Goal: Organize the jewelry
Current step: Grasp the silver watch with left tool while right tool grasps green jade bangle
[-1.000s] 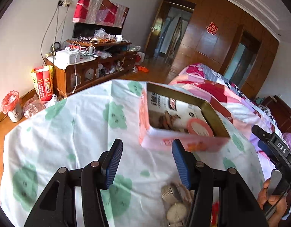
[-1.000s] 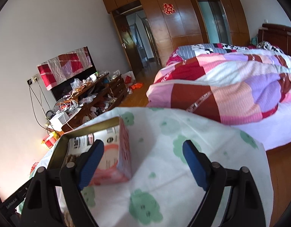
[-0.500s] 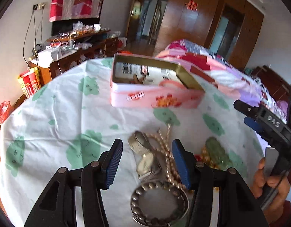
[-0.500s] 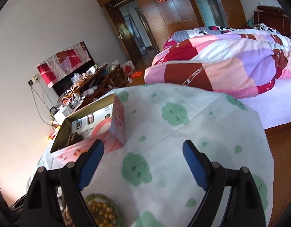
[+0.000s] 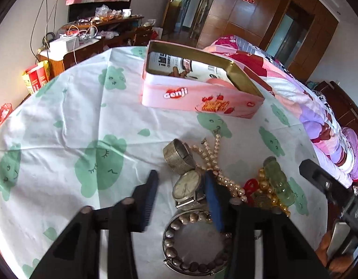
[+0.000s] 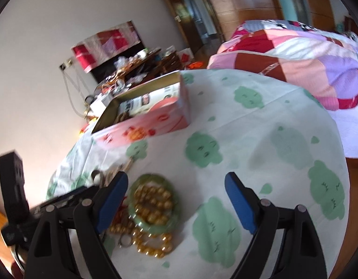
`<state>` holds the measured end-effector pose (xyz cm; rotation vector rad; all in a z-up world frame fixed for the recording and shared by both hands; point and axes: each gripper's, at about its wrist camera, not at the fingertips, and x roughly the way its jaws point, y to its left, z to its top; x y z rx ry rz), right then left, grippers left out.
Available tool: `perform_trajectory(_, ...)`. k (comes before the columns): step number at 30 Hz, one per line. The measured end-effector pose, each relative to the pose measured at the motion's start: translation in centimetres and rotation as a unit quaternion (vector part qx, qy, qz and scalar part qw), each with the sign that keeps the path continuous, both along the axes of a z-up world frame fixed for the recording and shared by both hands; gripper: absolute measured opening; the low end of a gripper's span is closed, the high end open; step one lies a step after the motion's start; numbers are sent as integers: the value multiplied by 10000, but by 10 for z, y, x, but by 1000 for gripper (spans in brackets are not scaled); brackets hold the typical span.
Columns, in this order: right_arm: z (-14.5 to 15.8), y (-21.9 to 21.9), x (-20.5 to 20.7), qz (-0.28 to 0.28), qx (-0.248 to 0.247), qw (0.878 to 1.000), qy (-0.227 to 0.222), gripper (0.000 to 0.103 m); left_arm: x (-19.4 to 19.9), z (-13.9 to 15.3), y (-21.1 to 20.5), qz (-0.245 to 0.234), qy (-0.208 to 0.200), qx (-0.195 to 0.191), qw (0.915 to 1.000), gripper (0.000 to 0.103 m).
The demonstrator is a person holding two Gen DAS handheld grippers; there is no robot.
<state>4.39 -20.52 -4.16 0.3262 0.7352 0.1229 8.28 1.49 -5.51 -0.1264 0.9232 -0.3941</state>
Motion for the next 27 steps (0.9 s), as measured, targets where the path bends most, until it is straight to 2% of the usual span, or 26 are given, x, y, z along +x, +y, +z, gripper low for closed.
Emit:
perform_trajectory(3, 0, 14, -4, 200, -205, 9996, -14, 88, -2, 0, -3, -47, -29, 72, 10000, 36)
perform_trajectory(5, -2, 22, -3, 311, -349, 9989, 60, 88, -3, 1, -5, -90, -48, 77, 9999, 27)
perform_trajectory(8, -3, 25, 0, 343, -457, 9983, 126, 88, -5, 2, -5, -89, -92, 88, 9999, 24)
perform_trajectory(15, -19, 31, 14, 506, -525, 9950, 689, 88, -8, 6, -1, 8, -191, 36, 9998, 20)
perform_trajectory(16, -21, 33, 15, 548, -545, 9941, 763, 88, -10, 7, 0, 28, -236, 13, 9997, 17)
perform_trajectory(17, -22, 34, 15, 558, -576, 9937, 786, 88, -12, 9, 1, 37, -302, -30, 9995, 8)
perform_trajectory(19, -23, 36, 14, 629, -585, 9932, 782, 88, -14, 12, 3, 25, -385, -96, 9992, 7)
perform_trajectory(20, -22, 36, 14, 637, -600, 9931, 781, 84, -16, 13, 4, 14, -405, -116, 9991, 7)
perform_trajectory(21, -22, 36, 13, 643, -602, 9931, 775, 71, -16, 13, 4, 20, -407, -125, 9991, 7)
perform_trajectory(22, -22, 37, 13, 663, -600, 9930, 769, 65, -16, 13, 5, 40, -401, -141, 9991, 7)
perform_trajectory(24, -21, 35, 12, 707, -491, 9935, 740, 42, -15, 12, 8, 99, -361, -188, 9991, 7)
perform_trajectory(25, -21, 35, 11, 728, -405, 9940, 712, 40, -14, 11, 10, 125, -324, -196, 9992, 7)
perform_trajectory(27, -18, 32, 7, 715, -321, 9951, 602, 22, -15, 10, 11, 127, -297, -163, 9993, 7)
